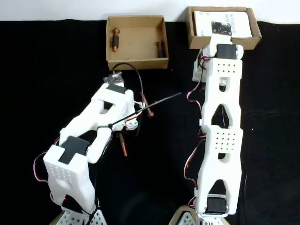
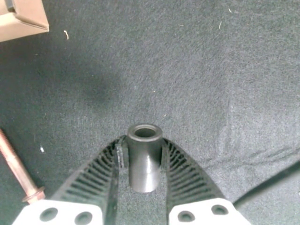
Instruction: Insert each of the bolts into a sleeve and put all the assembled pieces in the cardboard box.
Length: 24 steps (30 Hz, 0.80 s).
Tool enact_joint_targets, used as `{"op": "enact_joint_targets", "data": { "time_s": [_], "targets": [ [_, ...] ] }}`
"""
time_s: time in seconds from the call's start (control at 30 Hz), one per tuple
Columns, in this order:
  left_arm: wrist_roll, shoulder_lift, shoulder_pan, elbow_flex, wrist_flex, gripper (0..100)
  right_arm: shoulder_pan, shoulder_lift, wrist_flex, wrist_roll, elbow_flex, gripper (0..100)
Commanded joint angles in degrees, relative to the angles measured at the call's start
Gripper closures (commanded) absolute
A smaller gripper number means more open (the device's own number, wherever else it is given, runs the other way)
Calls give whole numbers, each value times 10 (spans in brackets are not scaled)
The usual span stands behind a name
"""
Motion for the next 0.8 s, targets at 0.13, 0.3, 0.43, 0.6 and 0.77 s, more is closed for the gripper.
{"op": "enact_joint_targets", "data": {
  "time_s": [0.13, 0.3, 0.43, 0.6, 0.77],
  "targets": [
    [-147, -30, -5, -82, 46, 992, 4, -59, 4, 4, -4, 992],
    [-229, -173, 0, 10, 1, 992, 3, -129, 4, 9, 46, 992],
    [-305, -355, 7, 180, -77, 993, 2, -246, 4, 15, 219, 992],
    [-403, -600, -13, 367, -162, 992, 2, -429, 3, 13, 500, 992],
    [-417, -778, -63, 443, -254, 992, -5, -605, 2, 16, 724, 992]
  ]
}}
